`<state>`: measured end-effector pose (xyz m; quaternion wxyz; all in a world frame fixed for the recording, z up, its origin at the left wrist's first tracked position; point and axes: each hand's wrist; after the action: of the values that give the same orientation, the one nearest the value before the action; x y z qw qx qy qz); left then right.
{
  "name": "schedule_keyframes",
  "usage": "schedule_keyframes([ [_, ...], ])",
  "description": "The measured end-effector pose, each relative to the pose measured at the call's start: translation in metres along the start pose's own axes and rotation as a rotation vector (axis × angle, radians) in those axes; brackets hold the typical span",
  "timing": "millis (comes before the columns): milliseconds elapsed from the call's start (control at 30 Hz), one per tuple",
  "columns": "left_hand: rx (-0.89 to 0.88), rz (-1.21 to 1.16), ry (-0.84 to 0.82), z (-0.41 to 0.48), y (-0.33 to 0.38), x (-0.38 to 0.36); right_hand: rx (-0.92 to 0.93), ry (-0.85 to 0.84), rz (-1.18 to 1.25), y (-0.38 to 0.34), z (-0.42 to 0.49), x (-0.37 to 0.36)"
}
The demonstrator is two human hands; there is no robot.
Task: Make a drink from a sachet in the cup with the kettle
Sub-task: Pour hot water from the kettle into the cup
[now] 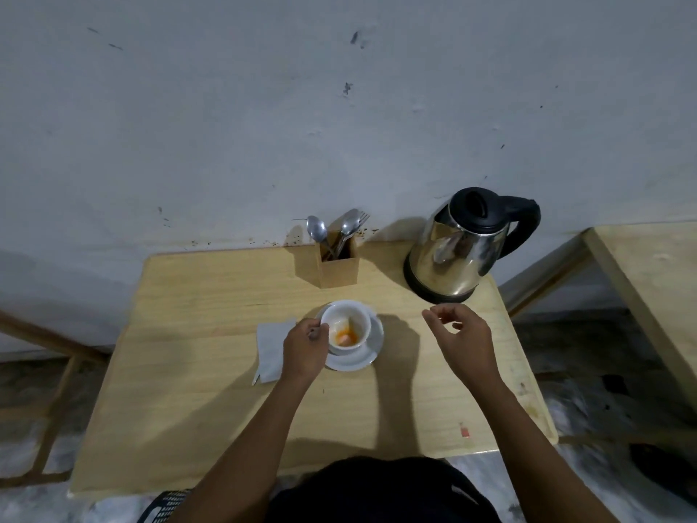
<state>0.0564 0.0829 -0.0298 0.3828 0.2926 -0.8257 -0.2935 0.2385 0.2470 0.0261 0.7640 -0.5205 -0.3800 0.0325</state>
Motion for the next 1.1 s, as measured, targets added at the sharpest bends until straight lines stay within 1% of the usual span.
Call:
schedule_keyframes([
  [100, 0.034, 0.033, 0.088, -0.004, 0.007, -0.009, 0.037, 0.01, -0.027, 0.006, 0.015, 0.028],
  [200, 0.056, 0.009, 0.157, -0.007, 0.009, -0.016, 0.03, 0.038, -0.047, 0.008, 0.037, 0.055],
  [267, 0.062, 0.017, 0.188, -0.009, 0.01, -0.019, 0.058, 0.106, -0.091, 0.006, 0.052, 0.071],
  [367, 0.065, 0.043, 0.224, -0.012, 0.015, -0.024, 0.164, 0.234, -0.137, 0.001, 0.077, 0.094],
  [433, 0.075, 0.057, 0.248, -0.014, 0.018, -0.027, 0.185, 0.244, -0.149, 0.003, 0.096, 0.105],
  [500, 0.093, 0.057, 0.262, -0.016, 0.02, -0.028, 0.19, 0.196, -0.164, 0.009, 0.116, 0.112],
  [600, 0.138, 0.058, 0.282, -0.019, 0.026, -0.029, 0.148, 0.086, -0.135, 0.022, 0.144, 0.118],
  [733, 0.161, 0.106, 0.321, -0.022, 0.034, -0.032, 0.145, 0.026, -0.114, 0.035, 0.178, 0.125],
  [900, 0.163, 0.121, 0.371, -0.027, 0.034, -0.038, 0.104, -0.169, 0.021, 0.045, 0.215, 0.128],
  [1100, 0.187, 0.086, 0.362, -0.026, 0.037, -0.042, 0.104, -0.216, 0.036, 0.066, 0.233, 0.135],
])
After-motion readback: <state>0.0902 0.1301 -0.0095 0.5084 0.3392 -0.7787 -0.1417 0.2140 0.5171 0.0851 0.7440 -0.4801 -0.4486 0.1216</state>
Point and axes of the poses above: each hand's wrist, its own z-axis towards the middle knuckle, its own x-axis out of the back of the hand, y = z × x, and after that the axes turned 14 degrees about x, right-handed
